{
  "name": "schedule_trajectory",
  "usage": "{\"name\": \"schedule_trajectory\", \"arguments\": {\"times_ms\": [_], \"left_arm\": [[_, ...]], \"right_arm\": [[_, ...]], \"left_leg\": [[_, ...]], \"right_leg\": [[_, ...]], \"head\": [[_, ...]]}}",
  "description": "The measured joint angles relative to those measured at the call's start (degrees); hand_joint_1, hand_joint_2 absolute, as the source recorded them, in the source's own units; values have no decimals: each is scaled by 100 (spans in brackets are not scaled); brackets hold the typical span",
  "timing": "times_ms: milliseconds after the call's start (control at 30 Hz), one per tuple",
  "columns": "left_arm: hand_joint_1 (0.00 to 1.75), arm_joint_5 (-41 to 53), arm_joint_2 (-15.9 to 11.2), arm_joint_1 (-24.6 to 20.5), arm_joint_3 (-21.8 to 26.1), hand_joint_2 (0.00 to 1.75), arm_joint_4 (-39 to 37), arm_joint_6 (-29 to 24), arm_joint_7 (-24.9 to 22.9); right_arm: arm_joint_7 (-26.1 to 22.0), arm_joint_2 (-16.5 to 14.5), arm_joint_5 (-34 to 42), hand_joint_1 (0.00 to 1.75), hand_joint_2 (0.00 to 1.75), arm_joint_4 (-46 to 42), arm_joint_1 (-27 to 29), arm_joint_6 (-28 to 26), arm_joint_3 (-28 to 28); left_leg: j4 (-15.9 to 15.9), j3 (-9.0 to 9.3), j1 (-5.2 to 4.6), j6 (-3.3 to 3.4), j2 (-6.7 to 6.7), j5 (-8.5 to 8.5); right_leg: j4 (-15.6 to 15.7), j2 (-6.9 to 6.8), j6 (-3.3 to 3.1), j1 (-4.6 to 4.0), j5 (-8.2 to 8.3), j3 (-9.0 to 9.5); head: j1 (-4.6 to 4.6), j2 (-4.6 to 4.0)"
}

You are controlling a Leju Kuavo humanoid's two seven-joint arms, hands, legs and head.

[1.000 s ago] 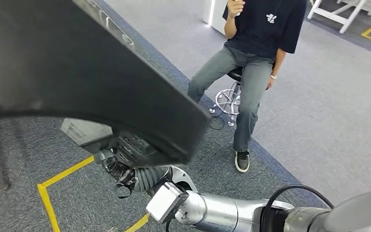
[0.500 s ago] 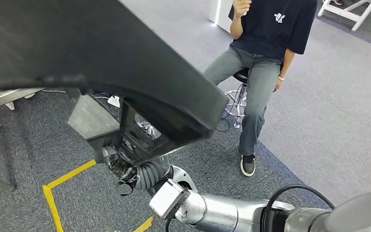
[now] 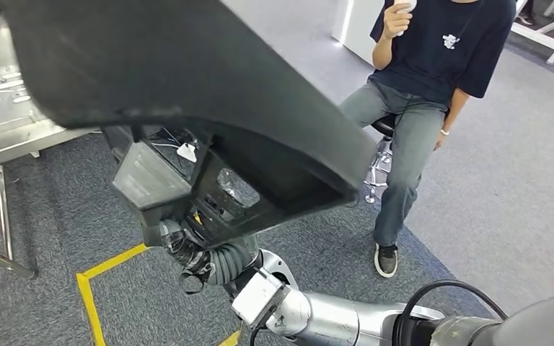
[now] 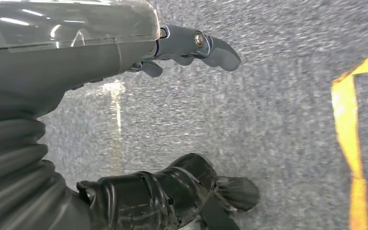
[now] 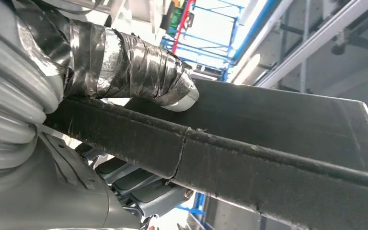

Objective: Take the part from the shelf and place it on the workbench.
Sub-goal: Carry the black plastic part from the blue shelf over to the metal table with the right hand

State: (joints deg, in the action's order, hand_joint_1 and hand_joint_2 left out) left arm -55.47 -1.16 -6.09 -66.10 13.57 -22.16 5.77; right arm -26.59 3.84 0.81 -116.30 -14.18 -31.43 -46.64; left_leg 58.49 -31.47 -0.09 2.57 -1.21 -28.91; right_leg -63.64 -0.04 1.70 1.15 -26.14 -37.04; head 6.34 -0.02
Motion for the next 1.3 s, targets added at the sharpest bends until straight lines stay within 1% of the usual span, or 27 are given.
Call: {"name": "schedule_trajectory", "arguments": {"times_ms": [33,67,167,200,233,300,333,367,400,433,467,500,533,567,667,733,767,833,867,900,933,1000,1033,1067,1200,1233,1300], "left_arm": [[0,0,0,-8,1,175,0,1,-1],[0,1,0,-13,1,175,0,2,-2],[0,4,-3,-19,2,175,1,3,-5],[0,4,-4,-19,2,175,1,2,-5],[0,4,-5,-20,2,175,1,1,-4],[0,4,-4,-20,3,175,2,1,-4],[0,4,-3,-17,4,175,2,2,-5],[0,4,-2,-10,4,175,2,2,-6],[0,4,-1,-3,4,175,2,2,-7],[0,4,-1,3,3,175,1,1,-8],[0,4,-3,7,3,175,1,-1,-8],[0,4,-5,6,3,175,0,-1,-8],[0,4,-8,-2,4,175,0,-2,-8],[0,5,-10,-10,5,175,0,-2,-8],[0,7,-10,-12,7,175,0,-4,-14],[0,13,-13,6,7,175,0,-4,-17],[0,15,-14,9,7,175,0,-4,-18],[0,17,-17,0,7,175,0,-3,-17],[0,17,-17,-1,7,175,0,-2,-18],[0,17,-16,2,7,175,0,-2,-18],[0,17,-15,7,7,175,0,-2,-19],[0,17,-14,9,7,175,0,1,-20],[0,17,-14,1,7,175,0,2,-20],[0,17,-14,-10,7,175,0,3,-22],[0,20,-16,-21,7,175,0,3,-25],[0,20,-15,-20,7,175,0,3,-26],[0,21,-11,-19,7,175,0,3,-26]], "right_arm": [[-2,-1,1,175,175,1,-2,4,0],[-3,-1,1,175,175,1,-4,9,0],[-3,-6,3,175,175,0,-7,19,0],[-5,-11,3,175,175,-2,-10,19,0],[-9,-17,4,175,175,-2,-14,20,0],[-15,-26,4,175,175,1,-19,22,0],[-16,-28,4,175,175,5,-20,22,0],[-16,-28,4,175,175,9,-19,22,0],[-16,-28,5,175,175,12,-18,22,0],[-16,-28,5,175,175,14,-18,23,0],[-16,-30,7,175,175,15,-19,26,0],[-16,-31,11,175,175,15,-22,30,0],[-14,-33,19,175,175,15,-27,37,0],[-9,-35,26,175,175,16,-31,42,0],[22,-39,13,175,175,19,-42,34,0],[47,-39,-22,175,175,19,-63,11,0],[60,-39,-35,175,175,19,-70,2,0],[78,-38,-49,175,175,26,-72,-4,0],[83,-37,-55,175,175,34,-66,-4,0],[86,-37,-61,175,175,40,-62,-4,0],[87,-37,-68,175,175,45,-62,-4,0],[90,-36,-87,175,175,50,-62,-6,0],[96,-36,-99,175,175,53,-64,-8,0],[109,-36,-111,175,175,56,-65,-9,0],[180,-40,-149,175,175,63,-77,-14,0],[186,-44,-161,175,175,63,-86,-15,0],[192,-49,-189,175,175,63,-98,-15,0]], "left_leg": [[17,17,-6,-34,-12,-44],[26,17,-12,-68,-19,-74],[38,44,6,-165,-11,-134],[143,6,15,-198,4,-188],[361,-105,23,-227,18,-276],[1084,-540,41,-272,42,-485],[1418,-779,50,-286,47,-538],[1593,-950,56,-292,52,-491],[1546,-1011,59,-289,57,-328],[1281,-961,60,-277,62,-69],[904,-846,58,-257,70,197],[572,-709,38,-232,77,370],[299,-588,14,-197,84,434],[161,-517,-12,-163,87,410],[-2,-380,-28,-51,76,317],[-74,-252,-5,19,68,294],[-95,-198,-1,48,69,271],[-100,-120,-8,87,65,199],[-99,-69,-12,91,60,153],[-99,-9,-14,89,54,106],[-98,68,-14,83,46,52],[-87,215,-15,47,23,-68],[-74,254,-18,17,3,-123],[-63,259,-20,-19,-12,-169],[100,235,-14,-125,-8,-238],[295,129,-5,-150,9,-275],[954,-287,16,-210,39,-458]], "right_leg": [[226,8,-17,-5,72,97],[324,17,-36,-18,55,144],[407,31,-126,-28,-8,211],[442,26,-163,-18,-24,262],[472,15,-196,-7,-45,320],[489,-8,-238,-12,-110,409],[486,-13,-246,-17,-149,448],[483,-12,-248,-20,-193,496],[480,-6,-246,-21,-240,555],[480,1,-237,-20,-292,626],[483,6,-223,-17,-345,697],[492,7,-198,-23,-393,744],[507,7,-167,-25,-431,774],[532,3,-133,-27,-449,798],[553,-10,-29,-31,-451,892],[252,-7,4,-25,-547,768],[-70,-5,13,-20,-649,577],[-788,-2,24,-21,-890,77],[-996,-2,27,-19,-953,-129],[-1013,-2,26,-17,-918,-243],[-815,-2,26,-12,-741,-255],[-103,15,21,-7,-170,-110],[184,24,7,-17,7,-43],[338,32,-21,-27,121,-1],[423,-12,-174,-41,109,116],[443,-36,-209,-31,93,166],[470,-92,-259,-26,35,253]], "head": [[-1,0],[-4,0],[-27,0],[-21,0],[-20,0],[-7,0],[-10,0],[-9,0],[-9,0],[-7,0],[-7,0],[-1,0],[5,0],[7,0],[-10,0],[-34,0],[-54,0],[-86,0],[-100,0],[-109,0],[-121,0],[-139,0],[-139,0],[-138,0],[-131,0],[-132,0],[-130,0]]}}
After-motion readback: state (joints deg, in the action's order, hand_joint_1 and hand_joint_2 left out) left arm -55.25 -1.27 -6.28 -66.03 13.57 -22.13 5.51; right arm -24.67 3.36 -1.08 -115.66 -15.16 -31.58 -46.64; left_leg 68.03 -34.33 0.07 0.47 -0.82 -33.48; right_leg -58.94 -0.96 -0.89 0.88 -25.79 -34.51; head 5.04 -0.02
